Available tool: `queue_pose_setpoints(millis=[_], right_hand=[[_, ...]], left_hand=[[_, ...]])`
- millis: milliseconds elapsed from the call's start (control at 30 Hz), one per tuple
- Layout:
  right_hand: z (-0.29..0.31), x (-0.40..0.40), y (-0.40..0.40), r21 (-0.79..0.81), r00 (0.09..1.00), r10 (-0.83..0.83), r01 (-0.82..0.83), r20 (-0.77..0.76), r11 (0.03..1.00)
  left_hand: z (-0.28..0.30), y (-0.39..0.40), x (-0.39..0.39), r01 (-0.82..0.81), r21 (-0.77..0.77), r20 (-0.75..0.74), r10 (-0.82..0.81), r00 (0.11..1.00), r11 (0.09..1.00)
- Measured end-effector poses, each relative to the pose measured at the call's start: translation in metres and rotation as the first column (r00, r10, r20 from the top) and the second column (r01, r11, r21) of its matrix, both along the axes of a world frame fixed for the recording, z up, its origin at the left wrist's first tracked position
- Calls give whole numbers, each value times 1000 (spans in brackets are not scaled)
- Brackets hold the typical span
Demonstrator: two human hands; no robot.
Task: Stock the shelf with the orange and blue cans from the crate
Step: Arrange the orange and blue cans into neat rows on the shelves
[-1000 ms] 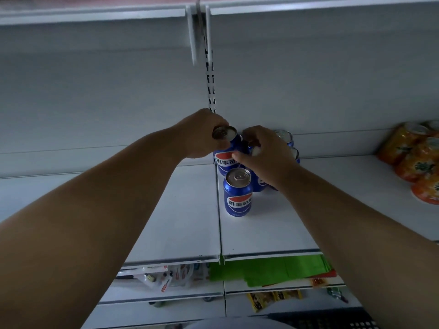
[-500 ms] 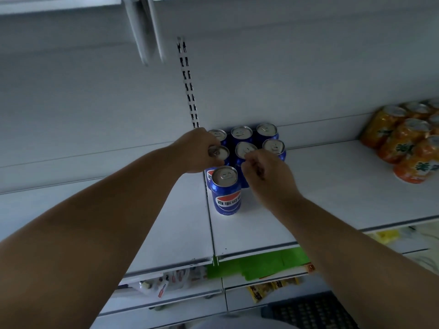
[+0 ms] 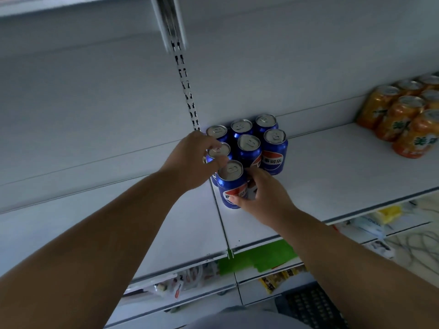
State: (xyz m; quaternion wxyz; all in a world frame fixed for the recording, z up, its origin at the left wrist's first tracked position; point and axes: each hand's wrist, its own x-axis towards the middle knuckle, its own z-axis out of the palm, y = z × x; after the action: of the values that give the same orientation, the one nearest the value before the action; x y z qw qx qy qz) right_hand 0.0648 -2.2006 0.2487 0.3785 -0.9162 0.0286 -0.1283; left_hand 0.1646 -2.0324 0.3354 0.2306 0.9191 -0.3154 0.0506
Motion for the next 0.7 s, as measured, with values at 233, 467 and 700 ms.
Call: queue_pose_setpoints(millis=[233,467,700], right_hand=[[-3,-9,23,22,996,-83,83,11,996],[3,-7,24,25,995,-81,83,-51,996],[-5,-22,-21,93,989,-137,141,-50,986]], left_hand=[[-13,15,-11,128,88,-26,-126,992,988],[-11,16,-6,146,115,-12,-145,989,983],[9,-15,-2,91,124,15,-94,995,988]])
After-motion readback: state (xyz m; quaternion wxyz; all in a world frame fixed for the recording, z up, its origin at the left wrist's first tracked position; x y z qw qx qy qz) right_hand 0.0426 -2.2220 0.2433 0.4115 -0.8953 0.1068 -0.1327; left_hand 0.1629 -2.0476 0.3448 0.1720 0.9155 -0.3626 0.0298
